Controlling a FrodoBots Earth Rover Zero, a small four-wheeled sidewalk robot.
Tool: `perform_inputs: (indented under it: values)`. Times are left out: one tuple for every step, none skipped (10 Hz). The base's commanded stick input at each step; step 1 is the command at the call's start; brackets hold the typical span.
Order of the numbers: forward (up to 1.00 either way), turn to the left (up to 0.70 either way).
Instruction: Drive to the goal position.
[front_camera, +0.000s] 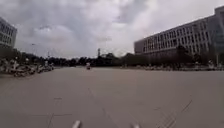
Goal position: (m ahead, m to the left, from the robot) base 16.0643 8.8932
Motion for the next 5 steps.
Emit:
perform_inputs:
  values:
    - [0.85,0.0]
    - [0.85,0.0]
    - [0.85,0.0]
    - [0.85,0.0]
    - [0.85,0.0]
